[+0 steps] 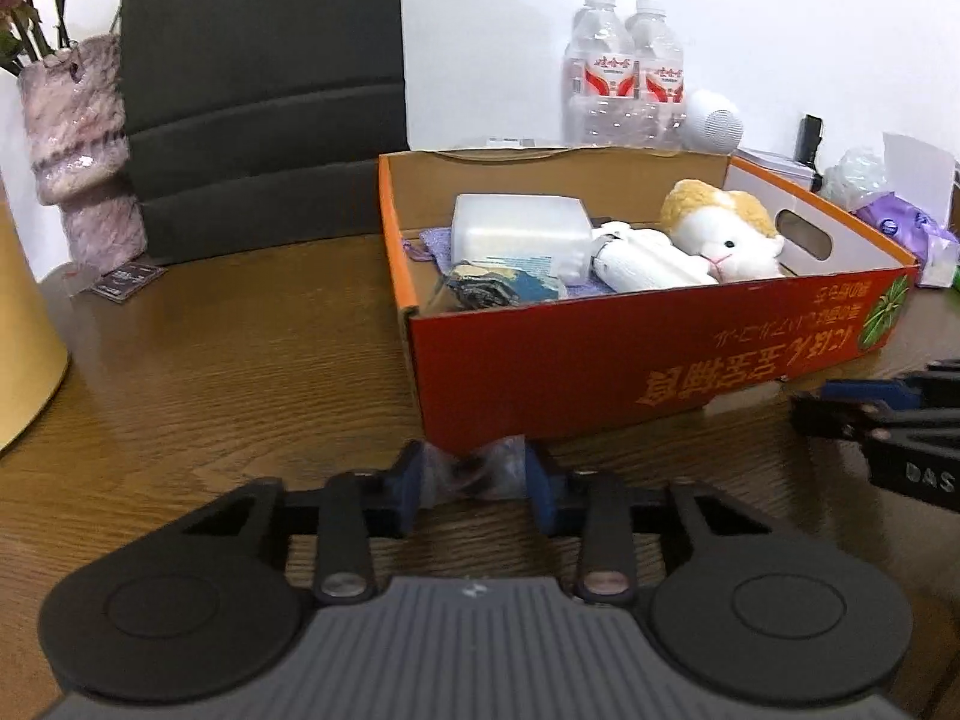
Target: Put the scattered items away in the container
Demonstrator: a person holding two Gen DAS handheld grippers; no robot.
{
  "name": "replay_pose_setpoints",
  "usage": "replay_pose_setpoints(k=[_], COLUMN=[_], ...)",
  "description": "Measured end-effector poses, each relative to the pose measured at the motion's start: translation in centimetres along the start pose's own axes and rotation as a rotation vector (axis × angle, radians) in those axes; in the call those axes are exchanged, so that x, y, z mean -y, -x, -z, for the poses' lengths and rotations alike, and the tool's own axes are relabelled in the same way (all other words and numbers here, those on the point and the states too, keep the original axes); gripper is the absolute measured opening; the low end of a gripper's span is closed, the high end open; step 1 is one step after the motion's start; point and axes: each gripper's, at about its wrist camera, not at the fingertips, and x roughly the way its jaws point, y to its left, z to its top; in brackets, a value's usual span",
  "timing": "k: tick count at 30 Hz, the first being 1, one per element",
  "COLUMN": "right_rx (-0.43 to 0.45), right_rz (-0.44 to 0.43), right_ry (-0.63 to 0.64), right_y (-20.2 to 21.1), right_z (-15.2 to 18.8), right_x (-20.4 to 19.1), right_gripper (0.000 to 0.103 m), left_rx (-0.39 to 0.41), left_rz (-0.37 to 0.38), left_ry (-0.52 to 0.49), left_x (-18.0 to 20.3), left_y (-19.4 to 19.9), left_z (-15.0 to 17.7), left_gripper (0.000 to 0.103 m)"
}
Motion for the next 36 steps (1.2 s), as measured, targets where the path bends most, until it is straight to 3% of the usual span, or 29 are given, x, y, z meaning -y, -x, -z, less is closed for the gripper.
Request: replay_pose_setpoints(k=[3, 6, 7, 12, 19, 25, 29, 36], right_rx=[0.000, 0.001, 0.006, 0.016, 0.039, 0.101, 0.152, 0.199], right_rz=[-0.003, -0.020, -0.030, -0.081, -0.133, -0.151, -0.142, -0.126], right_ry=[0.014, 0.013, 0.009, 0.012, 0.049, 0.048, 0.032, 0.003], right_y=[0.7, 1.9, 2.4, 6.7, 13.4, 19.6, 22.8, 25.3], right_z=[0.5, 1.2, 1.5, 4.1, 8.3, 11.6, 12.3, 13.1], right_x=[-0.2, -0.2, -0.1, -0.2, -0.1, 1.2, 2.1, 2.5], right_gripper=[0.019, 0.017, 0.012, 0.010, 0.007, 0.007, 0.007, 0.007], left_rx=[-0.001, 0.006, 0.013, 0.093, 0.122, 0.136, 0.175, 0.185], left_rz=[-0.012, -0.016, -0.023, -0.028, 0.019, 0.004, 0.041, 0.053], left_ry=[0.031, 0.060, 0.058, 0.060, 0.252, 0.204, 0.176, 0.169], left_x=[0.1, 0.7, 1.3, 4.8, 8.4, 11.7, 13.3, 15.1], left_y=[0.6, 2.3, 3.1, 9.0, 16.3, 19.0, 21.0, 23.3], left_z=[0.1, 0.8, 1.3, 4.2, 9.1, 10.5, 10.2, 11.2], left_gripper=[0.021, 0.018, 0.018, 0.017, 0.016, 0.016, 0.016, 0.016])
